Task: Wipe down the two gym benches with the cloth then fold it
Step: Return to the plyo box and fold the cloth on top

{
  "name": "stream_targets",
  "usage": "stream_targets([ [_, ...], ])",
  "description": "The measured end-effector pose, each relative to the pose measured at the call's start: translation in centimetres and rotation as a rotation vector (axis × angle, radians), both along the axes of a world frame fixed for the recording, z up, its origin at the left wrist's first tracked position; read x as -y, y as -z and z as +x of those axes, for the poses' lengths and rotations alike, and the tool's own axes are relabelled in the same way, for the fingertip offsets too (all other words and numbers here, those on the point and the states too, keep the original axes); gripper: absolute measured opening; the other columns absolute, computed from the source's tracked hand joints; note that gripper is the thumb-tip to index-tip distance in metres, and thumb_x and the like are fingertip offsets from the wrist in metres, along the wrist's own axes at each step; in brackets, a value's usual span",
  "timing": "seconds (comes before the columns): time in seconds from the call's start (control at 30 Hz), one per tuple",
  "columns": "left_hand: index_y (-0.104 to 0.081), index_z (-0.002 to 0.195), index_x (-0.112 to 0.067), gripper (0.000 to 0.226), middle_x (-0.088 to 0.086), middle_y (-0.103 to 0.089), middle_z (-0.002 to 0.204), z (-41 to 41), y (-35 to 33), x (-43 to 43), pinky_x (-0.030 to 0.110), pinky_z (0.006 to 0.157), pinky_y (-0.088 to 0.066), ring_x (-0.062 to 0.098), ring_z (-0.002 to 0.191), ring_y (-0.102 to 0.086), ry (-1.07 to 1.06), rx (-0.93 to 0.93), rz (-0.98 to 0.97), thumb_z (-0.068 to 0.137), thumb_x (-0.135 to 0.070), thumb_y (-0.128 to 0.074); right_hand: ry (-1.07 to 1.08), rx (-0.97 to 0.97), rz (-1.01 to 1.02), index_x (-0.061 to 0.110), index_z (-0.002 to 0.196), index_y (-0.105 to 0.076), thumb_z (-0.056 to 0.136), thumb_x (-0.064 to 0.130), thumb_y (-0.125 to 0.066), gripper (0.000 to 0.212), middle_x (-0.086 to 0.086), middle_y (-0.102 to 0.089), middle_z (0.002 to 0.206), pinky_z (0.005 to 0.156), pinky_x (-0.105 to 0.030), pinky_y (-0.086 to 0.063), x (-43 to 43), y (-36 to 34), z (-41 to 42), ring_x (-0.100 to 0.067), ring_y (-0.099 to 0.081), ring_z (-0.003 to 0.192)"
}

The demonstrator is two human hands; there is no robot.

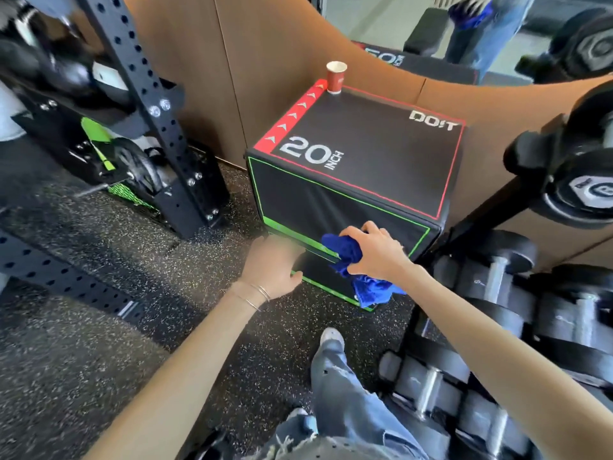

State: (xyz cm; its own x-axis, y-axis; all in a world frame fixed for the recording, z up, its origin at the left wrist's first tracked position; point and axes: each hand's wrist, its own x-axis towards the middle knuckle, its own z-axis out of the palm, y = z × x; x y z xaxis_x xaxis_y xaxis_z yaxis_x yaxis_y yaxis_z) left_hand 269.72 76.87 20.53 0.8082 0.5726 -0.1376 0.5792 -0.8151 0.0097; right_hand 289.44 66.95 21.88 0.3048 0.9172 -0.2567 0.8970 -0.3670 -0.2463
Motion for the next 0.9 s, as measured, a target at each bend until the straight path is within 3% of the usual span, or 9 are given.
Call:
stream_targets([
  [0.23,-0.042,0.135,-0.030,0.050,-0.003,-0.051,0.132,3.2,0.0,-6.6,0.038,0.107,-0.029,0.022,0.126,-0.041,-0.037,-0.008,0.017,0.087,-0.046,-0.046,-0.026,-0.009,0.021,0.035,0.129,-0.040,0.071,0.037,-0.072,0.066,-0.008,-0.040,0.119,0.086,-0.050,-0.042,-6.5,0.4,4.3,-0.035,-0.043,0.109],
  [0.5,-0.042,0.135,-0.029,0.051,-0.004,-0.051,0.132,12.6,0.2,-12.7,0.038,0.107,-0.027,0.022,0.126,-0.039,-0.011,0.029,-0.007,0.086,-0.045,-0.048,-0.010,0.042,0.000,0.036,0.128,-0.041,0.069,0.039,-0.072,0.067,-0.006,-0.040,0.119,0.083,-0.046,-0.041,-12.5,1.2,12.7,-0.033,-0.042,0.108],
  [0.9,-0.044,0.133,-0.028,0.051,-0.002,-0.053,0.131,23.0,2.7,-17.6,0.039,0.105,-0.029,0.023,0.124,-0.043,0.137,-0.033,-0.052,0.086,-0.045,-0.048,0.127,-0.059,-0.035,0.035,0.128,-0.040,0.071,0.037,-0.071,0.065,-0.006,-0.039,0.118,0.085,-0.049,-0.042,-15.7,3.1,20.0,-0.033,-0.041,0.108],
])
